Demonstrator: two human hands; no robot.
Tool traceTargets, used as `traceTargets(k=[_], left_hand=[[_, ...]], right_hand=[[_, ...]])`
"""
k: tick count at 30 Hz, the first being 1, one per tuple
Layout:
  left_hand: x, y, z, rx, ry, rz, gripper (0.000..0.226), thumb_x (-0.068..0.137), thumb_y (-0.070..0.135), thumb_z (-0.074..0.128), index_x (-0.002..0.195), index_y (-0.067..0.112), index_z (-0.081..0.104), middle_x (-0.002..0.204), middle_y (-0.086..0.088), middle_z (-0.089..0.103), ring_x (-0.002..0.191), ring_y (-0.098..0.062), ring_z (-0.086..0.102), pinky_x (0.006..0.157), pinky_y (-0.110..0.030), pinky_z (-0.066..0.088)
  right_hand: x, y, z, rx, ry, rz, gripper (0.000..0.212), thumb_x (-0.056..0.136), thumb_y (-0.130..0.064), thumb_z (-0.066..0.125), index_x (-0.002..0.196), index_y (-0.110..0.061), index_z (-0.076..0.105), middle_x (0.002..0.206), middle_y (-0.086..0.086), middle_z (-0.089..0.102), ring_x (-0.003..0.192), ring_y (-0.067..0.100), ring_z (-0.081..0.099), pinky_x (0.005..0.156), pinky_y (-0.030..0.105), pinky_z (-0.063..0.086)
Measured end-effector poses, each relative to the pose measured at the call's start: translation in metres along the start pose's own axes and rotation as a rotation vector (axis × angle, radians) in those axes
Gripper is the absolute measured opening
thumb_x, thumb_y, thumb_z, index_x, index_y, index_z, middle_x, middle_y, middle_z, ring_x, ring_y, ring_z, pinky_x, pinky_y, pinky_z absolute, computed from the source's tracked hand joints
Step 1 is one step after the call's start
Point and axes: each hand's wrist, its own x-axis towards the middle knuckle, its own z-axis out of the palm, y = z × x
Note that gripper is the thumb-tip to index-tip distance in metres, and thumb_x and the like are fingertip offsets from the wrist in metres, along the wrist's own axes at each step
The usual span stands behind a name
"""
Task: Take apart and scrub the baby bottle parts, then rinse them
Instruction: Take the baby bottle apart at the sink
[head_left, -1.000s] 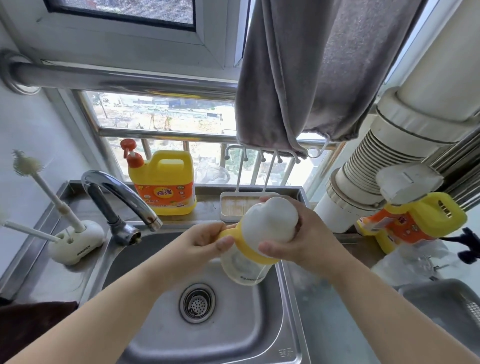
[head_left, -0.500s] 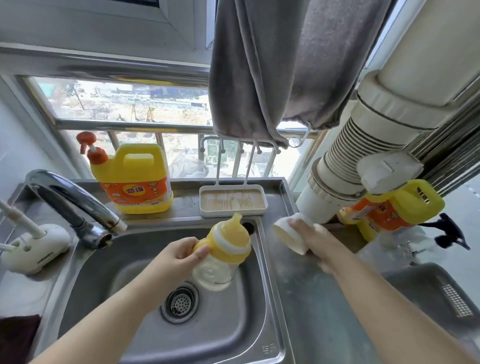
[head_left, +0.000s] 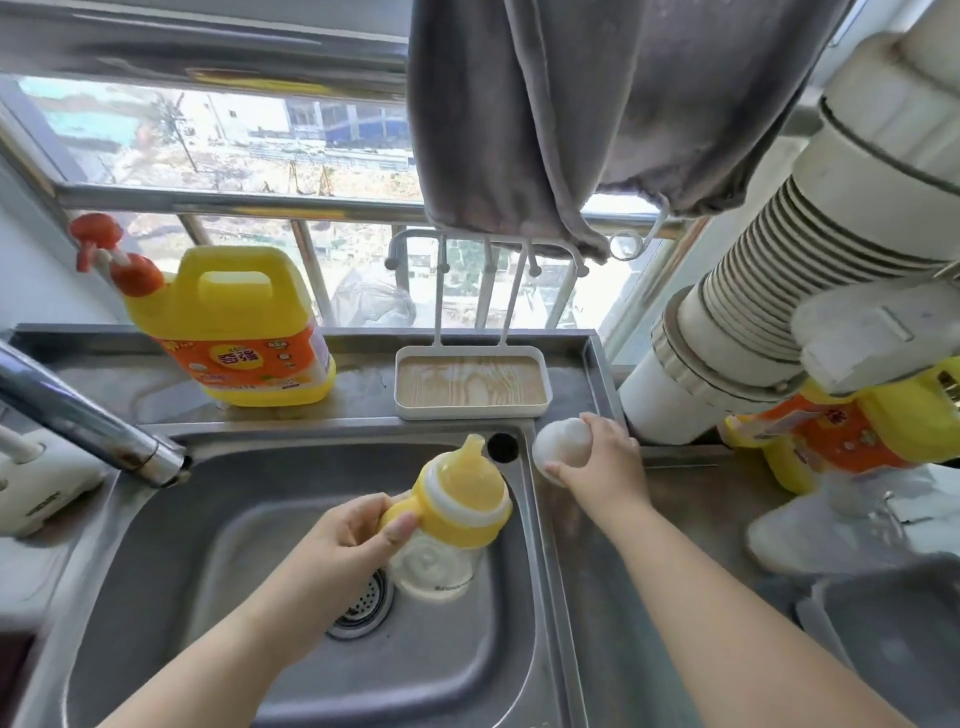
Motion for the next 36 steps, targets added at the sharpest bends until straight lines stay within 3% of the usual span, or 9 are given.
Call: traceTargets(k=[5,7,11,13,17,24,28,32,36], left_hand=[[0.004,0.010,0.011,-0.019,-0.060,-0.024,0.014,0.089,0.033,0.062,0.083,0.027,0.073,0.088,0.007,0.071,0.083,-0.006,0.062,0.079,-0.019,0.046],[0.005,0.015,0.015,-0.009,-0.068,-0.005,0.017,0.090,0.029,0.061,0.077,0.031,0.073,0.081,0.013,0.069,0.077,-0.001,0.061,0.072,-0.014,0.045],[0.005,0.027,0.019,0.034,-0.062,0.038,0.035,0.077,0.047,0.061,0.076,0.012,0.059,0.068,0.008,0.049,0.066,-0.008,0.040,0.061,-0.022,0.031],[0.004,0.035,0.024,0.016,-0.071,0.051,0.034,0.080,0.043,0.058,0.078,0.009,0.057,0.067,0.005,0.046,0.063,-0.007,0.037,0.058,-0.023,0.029],[-0.002,0.043,0.026,-0.066,-0.127,0.067,0.037,0.083,0.041,0.059,0.089,0.004,0.058,0.074,0.003,0.057,0.069,-0.007,0.048,0.066,-0.025,0.037],[-0.019,0.032,0.016,-0.182,-0.209,-0.017,0.106,0.043,0.046,0.092,0.133,0.023,0.041,0.130,-0.003,0.058,0.119,-0.017,0.057,0.092,-0.030,0.050],[-0.030,0.043,0.020,-0.284,-0.366,-0.034,0.102,0.050,0.044,0.091,0.137,0.023,0.042,0.135,-0.014,0.054,0.125,-0.031,0.051,0.105,-0.047,0.041],[-0.037,0.061,0.025,-0.511,-0.407,-0.052,0.103,0.050,0.043,0.090,0.137,0.019,0.040,0.127,-0.012,0.059,0.110,-0.028,0.061,0.093,-0.044,0.051],[-0.039,0.070,0.020,-0.525,-0.313,0.020,0.098,0.055,0.035,0.090,0.138,0.016,0.040,0.130,-0.020,0.055,0.110,-0.031,0.060,0.093,-0.045,0.050]], right_hand=[[-0.003,0.005,0.000,0.088,-0.062,0.005,0.082,0.082,-0.029,0.070,0.148,-0.016,0.024,0.150,0.006,0.032,0.138,0.025,0.026,0.111,0.037,0.026],[-0.016,-0.005,-0.014,0.224,-0.003,-0.063,0.077,0.083,-0.043,0.064,0.146,-0.017,0.028,0.147,0.004,0.035,0.135,0.022,0.031,0.112,0.038,0.029],[-0.064,-0.039,-0.052,0.601,-0.427,-0.239,0.093,0.046,-0.086,0.061,0.125,-0.040,0.042,0.127,-0.013,0.053,0.113,-0.002,0.054,0.096,0.023,0.046],[-0.081,-0.047,-0.058,0.441,-0.549,-0.288,0.093,0.048,-0.069,0.077,0.127,-0.044,0.036,0.125,-0.012,0.051,0.111,0.001,0.054,0.098,0.024,0.045],[-0.093,-0.055,-0.064,0.367,-0.408,-0.259,0.088,0.060,-0.043,0.084,0.132,-0.039,0.033,0.122,-0.013,0.047,0.105,0.003,0.051,0.088,0.017,0.038],[-0.103,-0.061,-0.083,0.613,-0.373,-0.251,0.079,0.047,-0.054,0.079,0.117,-0.028,0.054,0.102,-0.007,0.062,0.092,0.010,0.062,0.076,0.022,0.047],[-0.111,-0.072,-0.100,0.817,-0.483,-0.330,0.073,0.047,-0.046,0.077,0.114,-0.024,0.056,0.092,-0.009,0.065,0.086,0.007,0.063,0.070,0.019,0.049],[-0.114,-0.080,-0.101,0.877,-0.507,-0.363,0.095,0.045,-0.062,0.082,0.127,-0.024,0.052,0.107,0.000,0.062,0.097,0.016,0.059,0.083,0.032,0.045],[-0.116,-0.085,-0.102,0.884,-0.556,-0.367,0.078,0.053,-0.061,0.080,0.121,-0.034,0.055,0.113,-0.009,0.066,0.108,0.010,0.061,0.098,0.029,0.044]])
